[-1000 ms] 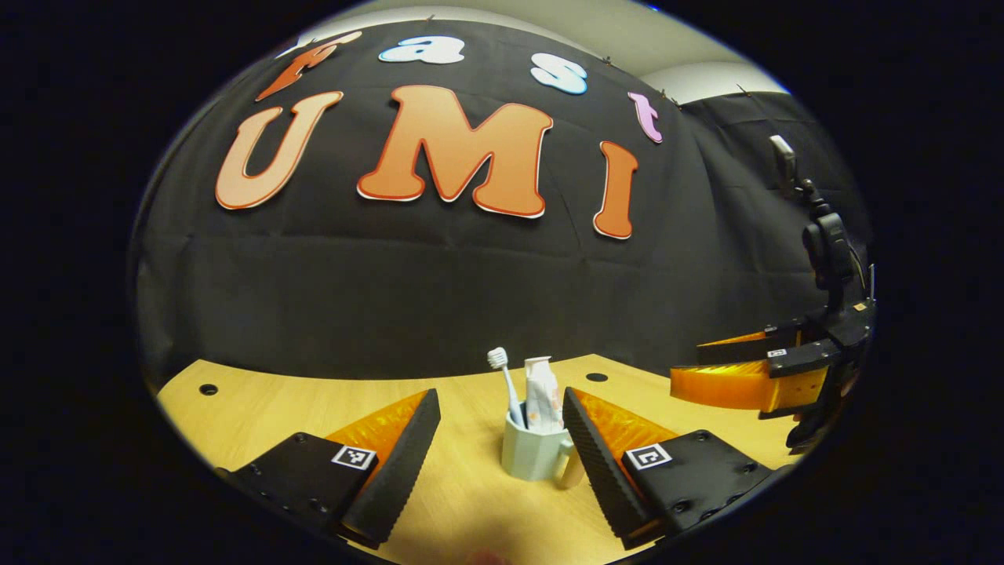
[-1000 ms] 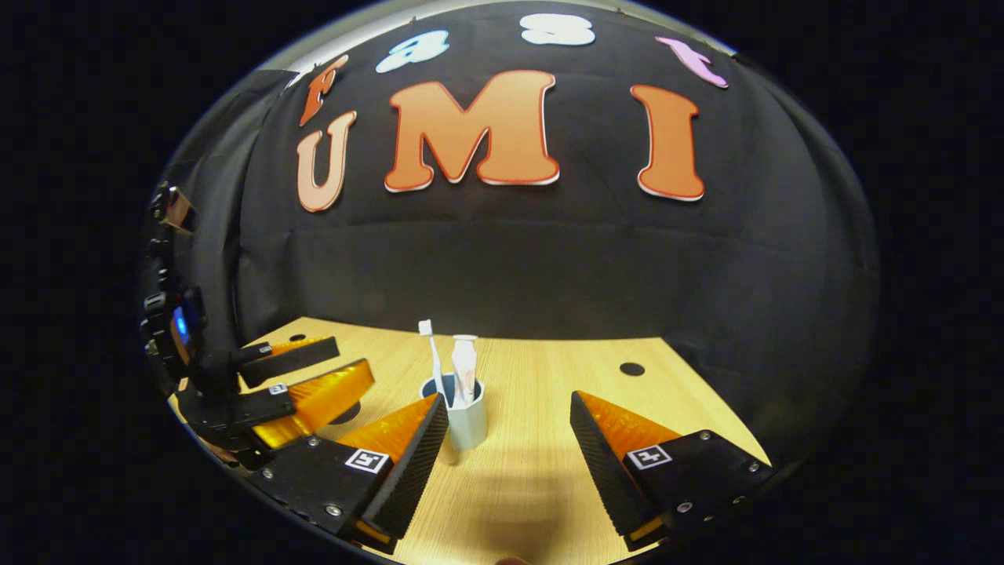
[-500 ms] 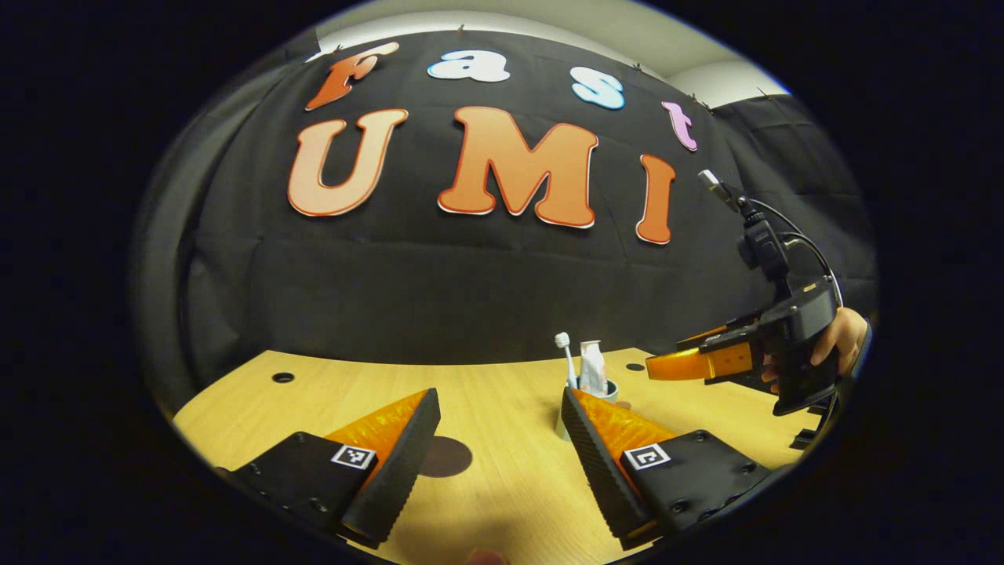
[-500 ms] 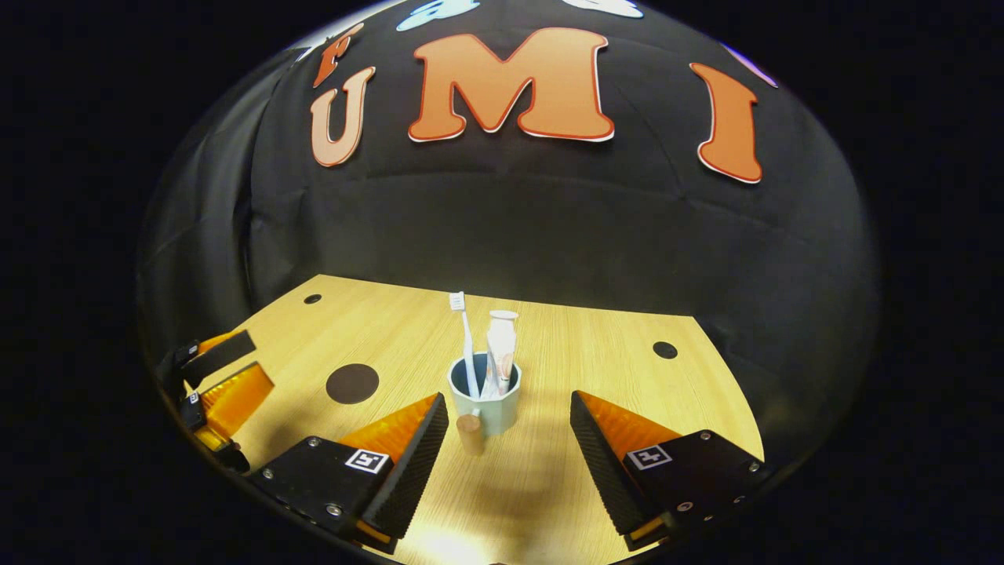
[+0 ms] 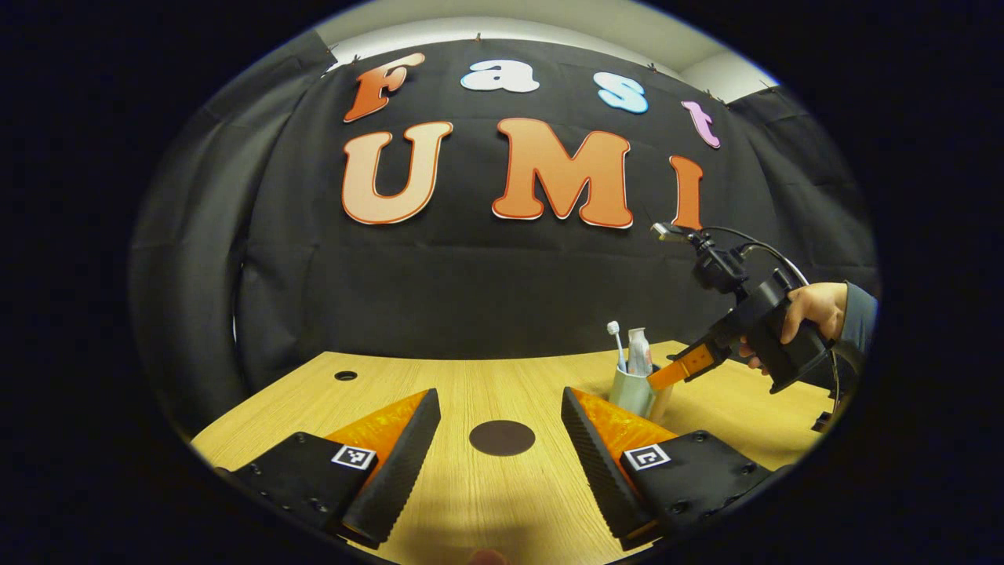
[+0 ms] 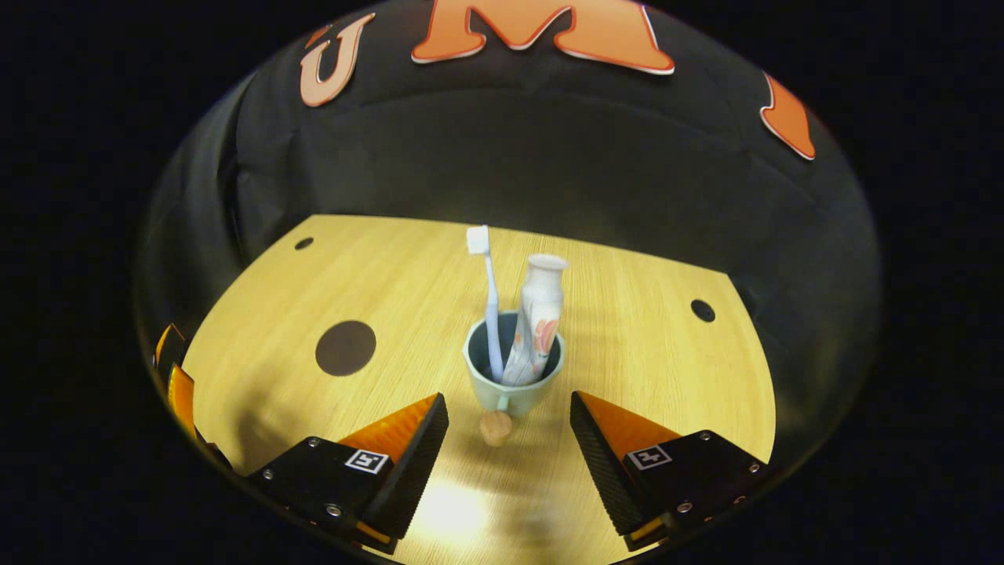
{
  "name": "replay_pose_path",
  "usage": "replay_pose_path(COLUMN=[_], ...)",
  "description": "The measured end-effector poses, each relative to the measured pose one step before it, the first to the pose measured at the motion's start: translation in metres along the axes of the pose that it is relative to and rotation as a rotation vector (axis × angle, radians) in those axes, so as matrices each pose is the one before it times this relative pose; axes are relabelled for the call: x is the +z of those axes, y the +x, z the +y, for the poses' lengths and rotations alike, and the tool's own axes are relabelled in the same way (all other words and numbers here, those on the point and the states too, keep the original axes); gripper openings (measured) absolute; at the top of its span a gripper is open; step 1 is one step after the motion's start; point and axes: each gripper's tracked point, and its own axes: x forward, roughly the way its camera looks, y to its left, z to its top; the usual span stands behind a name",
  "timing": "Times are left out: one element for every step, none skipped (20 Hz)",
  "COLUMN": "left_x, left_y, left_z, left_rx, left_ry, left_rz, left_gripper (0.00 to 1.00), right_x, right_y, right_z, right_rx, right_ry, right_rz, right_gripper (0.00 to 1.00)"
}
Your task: Put the toothbrush and toothpaste on the desktop into the cup, then pick up the cup and place it on the coaster on the desktop.
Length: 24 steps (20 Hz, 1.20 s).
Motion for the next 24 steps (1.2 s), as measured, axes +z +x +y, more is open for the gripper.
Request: replay_pose_path(left_x=[-0.00283, -0.00150, -0.00221, -0.00170, -0.00286, -0.00015, -0.00232, -0.00054, -0.00243, -0.00116, -0.00203, -0.00017, 0.00235, 0.00237, -0.00033, -0.00105, -0.00227, -0.00108, -0.00073, -0.00199, -0.00099, -0.00067, 0.00046, -0.00055], left_y=[-0.00041, -0.00025, -0.00181, -0.00039, -0.00218, -0.00052, -0.00096, 0.00015, -0.00119, -0.00027, -0.00125, -0.00014, 0.00024, -0.00272, -0.00071, -0.00211, 0.00125, -0.00005, 0.00095, 0.00091, 0.00154, -0.00076, -0.00073, -0.00109], left_z=[0.00348, 0.00265, 0.00372, 0.00317, 0.00308, 0.00345, 0.00276, 0.00371, 0.00252, 0.00205, 0.00195, 0.00298, 0.00235, 0.00072, -0.00149, -0.00181, -0.00023, -0.00030, 0.00114, 0.00091, 0.00047, 0.00037, 0.00083, -0.00007], left_rx=[0.00708, -0.00007, 0.00699, 0.00329, 0.00547, 0.00132, 0.00544, 0.00454, 0.00480, 0.00376, -0.00232, 0.00981, 0.00681, 0.00229, -0.00527, -0.00633, -0.00268, -0.00241, 0.00122, 0.00049, 0.00496, 0.00301, 0.00539, 0.00160], left_ry=[-0.00400, -0.00365, -0.00164, -0.00125, -0.00238, -0.00553, -0.00336, -0.00360, -0.00357, -0.00530, -0.00524, -0.00300, 0.00271, 0.00313, -0.00217, -0.00137, -0.00119, -0.00409, -0.00554, -0.00557, -0.00502, -0.00342, 0.00017, -0.00204], left_rz=[0.00513, 0.00343, 0.00138, 0.00022, 0.00117, 0.00094, -0.00067, 0.00218, 0.00049, 0.00405, 0.00625, 0.00267, -0.00418, -0.00611, -0.00148, 0.00041, 0.00394, 0.00365, 0.00624, 0.00553, 0.00479, 0.00034, -0.00182, -0.00117], left_gripper=[0.99, 0.99, 0.99, 0.99, 0.99, 0.99, 0.99, 0.99, 0.99, 0.99, 0.99, 1.00, 1.00, 0.99, 0.99, 1.00, 0.99, 0.99, 0.99, 0.99, 0.99, 0.99, 0.99, 0.99], right_x=[-0.00300, -0.00252, -0.00127, -0.00154, -0.00069, 0.00040, 0.00068, -0.00157, -0.00069, -0.00115, -0.00433, 0.00061, 0.00160, -0.00235, 0.00048, 0.00065, -0.00031, 0.00002, -0.00023, -0.00082, 0.00079, 0.00092, 0.00081, -0.00222], right_y=[0.00570, 0.00503, 0.00431, 0.00793, 0.00585, 0.00208, 0.00336, 0.00292, 0.00302, 0.00598, 0.00455, 0.00261, 0.00222, -0.00240, -0.00031, -0.00107, -0.00099, -0.00076, 0.00025, -0.00325, 0.00623, -0.00042, 0.00423, -0.00915], right_z=[0.00211, 0.00436, 0.00236, 0.00129, -0.00247, -0.00111, -0.00177, -0.00267, -0.00277, -0.00275, 0.00169, 0.00074, -0.00053, -0.00083, -0.00025, 0.00050, 0.00000, 0.00026, -0.00119, 0.00050, 0.00238, 0.00028, -0.00448, 0.00413], right_rx=[0.00356, 0.01317, 0.00868, -0.00233, -0.01560, -0.01268, -0.01129, -0.01082, -0.01141, -0.01164, 0.00086, 0.00272, -0.00421, -0.00810, -0.00840, -0.00621, -0.00386, -0.00102, -0.00446, 0.00581, 0.00703, 0.00213, -0.00117, -0.00134], right_ry=[0.00364, 0.00307, 0.00713, 0.00719, 0.00895, 0.01236, 0.02206, 0.02581, 0.02218, 0.01547, 0.02113, 0.01813, 0.01114, -0.00491, -0.00067, -0.00582, 0.00019, -0.00622, -0.01045, -0.00269, 0.02142, 0.00708, -0.00743, -0.00867], right_rz=[0.03173, 0.03044, 0.02583, 0.02087, 0.02547, 0.02132, 0.02167, 0.01954, 0.01480, 0.01608, 0.01895, 0.01356, -0.00586, -0.00495, -0.00429, -0.00175, -0.00112, 0.00167, 0.00426, 0.01415, 0.00113, 0.00193, -0.00976, -0.00818], right_gripper=[0.95, 0.94, 0.94, 0.93, 0.90, 0.89, 0.86, 0.83, 0.79, 0.77, 0.71, 0.68, 0.65, 0.65, 0.63, 0.63, 0.60, 0.59, 0.56, 0.54, 0.34, 0.28, 0.28, 0.28])
